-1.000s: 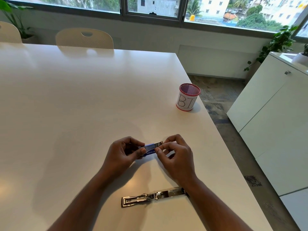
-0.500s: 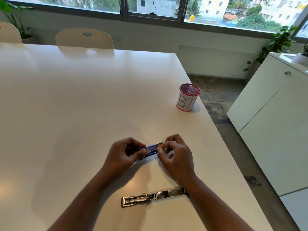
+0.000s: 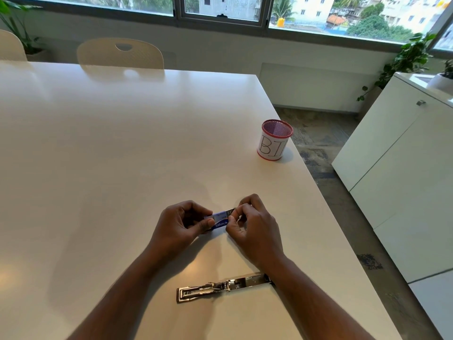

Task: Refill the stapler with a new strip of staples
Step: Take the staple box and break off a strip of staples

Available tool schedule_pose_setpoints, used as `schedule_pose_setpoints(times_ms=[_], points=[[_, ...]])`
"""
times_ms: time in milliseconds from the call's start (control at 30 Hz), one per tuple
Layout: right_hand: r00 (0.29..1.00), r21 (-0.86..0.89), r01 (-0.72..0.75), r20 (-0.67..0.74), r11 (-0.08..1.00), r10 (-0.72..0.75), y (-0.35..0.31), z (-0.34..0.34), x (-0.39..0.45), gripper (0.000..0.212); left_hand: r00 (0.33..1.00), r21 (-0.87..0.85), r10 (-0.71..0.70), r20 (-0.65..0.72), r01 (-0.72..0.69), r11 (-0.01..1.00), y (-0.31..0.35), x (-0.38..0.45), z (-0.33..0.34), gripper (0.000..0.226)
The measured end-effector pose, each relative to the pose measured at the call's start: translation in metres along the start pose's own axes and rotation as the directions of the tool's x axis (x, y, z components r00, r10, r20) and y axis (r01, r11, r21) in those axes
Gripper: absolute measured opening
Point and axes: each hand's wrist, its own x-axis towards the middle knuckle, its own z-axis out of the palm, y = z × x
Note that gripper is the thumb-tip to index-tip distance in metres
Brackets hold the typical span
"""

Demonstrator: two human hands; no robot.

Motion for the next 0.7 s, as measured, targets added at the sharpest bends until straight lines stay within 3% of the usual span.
schedule_pose_setpoints(times_ms=[200,367,600,700], points=[[0.995,0.133,-0.036,-0.084,0.99,0.048,0.0047,-0.0012,-0.0013,0.013,1.0,0.012,0.004,-0.013,-0.004,1.0,-0.0018,0.0011,-0.0006,0.017],[0.997,0.211,-0.059,-0.044,0.976,0.07,0.0058,-0.0023,0.0007,0.011,1.0,-0.005,-0.005,-0.016,0.005,1.0,-0.0028,0.001,-0.001,0.017],[0.998,0.165,-0.041,-0.048,0.985,0.049,0.0013,-0.0016,0.0018,0.034,1.0,-0.035,-0.01,-0.012,0.01,0.999,-0.0021,0.0017,0.0004,0.017],[0.998,0.238,-0.007,-0.062,0.971,0.022,0.0009,-0.0025,0.0015,0.027,0.999,-0.078,-0.029,-0.018,0.028,0.997,-0.0011,0.0023,0.0007,0.016]])
